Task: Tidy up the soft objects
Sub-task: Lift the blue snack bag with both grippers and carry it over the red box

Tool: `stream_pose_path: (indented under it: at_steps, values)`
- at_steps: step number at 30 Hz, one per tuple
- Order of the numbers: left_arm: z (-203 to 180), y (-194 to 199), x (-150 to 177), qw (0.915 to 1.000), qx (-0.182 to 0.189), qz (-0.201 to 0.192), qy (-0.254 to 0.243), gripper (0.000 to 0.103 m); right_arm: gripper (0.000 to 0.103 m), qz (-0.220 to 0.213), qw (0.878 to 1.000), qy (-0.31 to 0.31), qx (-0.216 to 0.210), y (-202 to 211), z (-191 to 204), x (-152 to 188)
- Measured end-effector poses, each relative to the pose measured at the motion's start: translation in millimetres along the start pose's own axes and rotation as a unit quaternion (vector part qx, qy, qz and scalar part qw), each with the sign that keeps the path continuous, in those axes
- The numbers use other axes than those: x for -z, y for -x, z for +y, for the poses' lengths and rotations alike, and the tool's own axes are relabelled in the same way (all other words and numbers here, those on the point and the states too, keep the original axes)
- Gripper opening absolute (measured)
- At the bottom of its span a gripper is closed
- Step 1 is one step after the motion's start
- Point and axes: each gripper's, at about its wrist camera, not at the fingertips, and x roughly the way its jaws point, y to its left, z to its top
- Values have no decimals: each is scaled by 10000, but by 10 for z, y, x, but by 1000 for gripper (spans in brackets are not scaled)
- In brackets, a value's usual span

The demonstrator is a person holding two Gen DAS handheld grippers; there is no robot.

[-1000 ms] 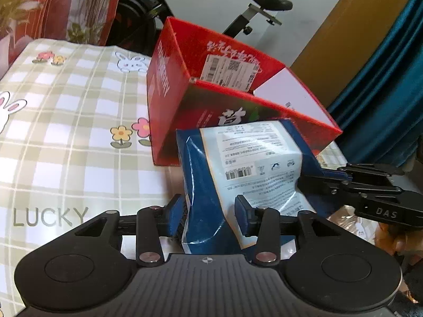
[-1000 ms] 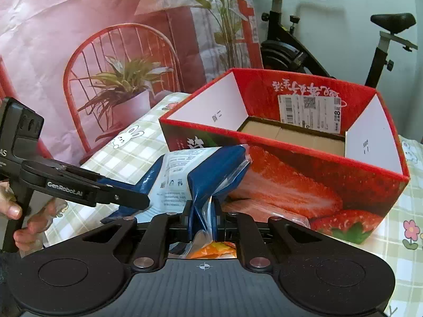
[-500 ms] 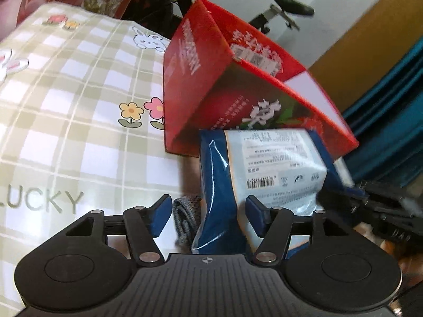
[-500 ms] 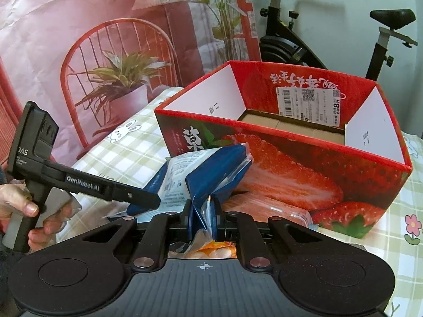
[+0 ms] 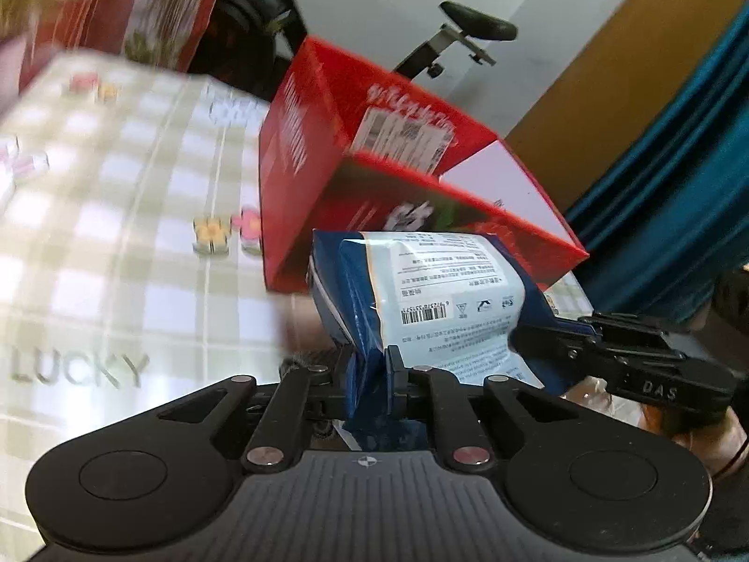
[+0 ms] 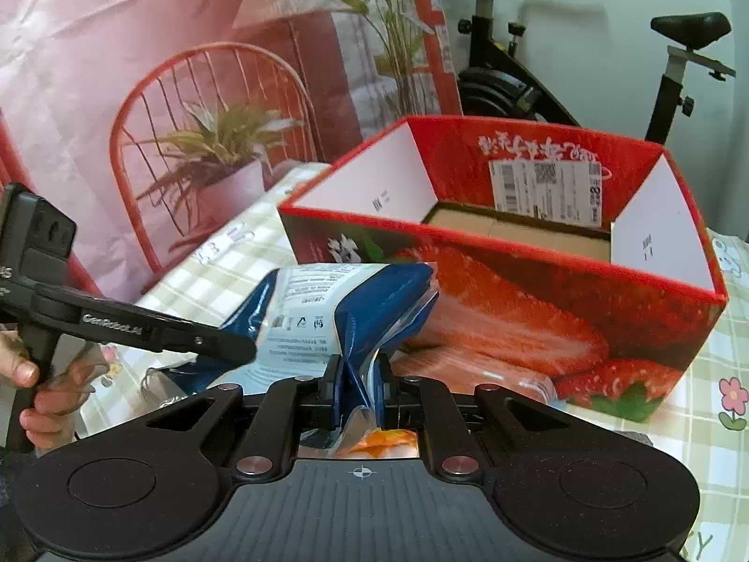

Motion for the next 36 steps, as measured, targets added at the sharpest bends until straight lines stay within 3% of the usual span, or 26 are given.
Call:
stream_pose_path:
  at_steps: [6,11,19,28,36]
  values:
    - [-327,425,-223,9968,-258,-540,-534,12,11,-379,9990,194,-155,218,68,-211]
    - [-661,622,-561,9875,-388,-1066,-1099,12,11,-731,9959,513,-116,420,54,-533]
    - [-971,236,-1026,9777,-634,-1398,-1430,12,11,-1074,9898,884,299,472,-267,-1024]
    - [-917,-412,-1422,9808,-840,-1179,-1306,12,11,-795,9888,1031,723,-13,-817,-1321]
    - [-773,-992,-1547,9854,-1082,-437,-1240,12,11,9,9930,785,886,-583,-1189,-1373]
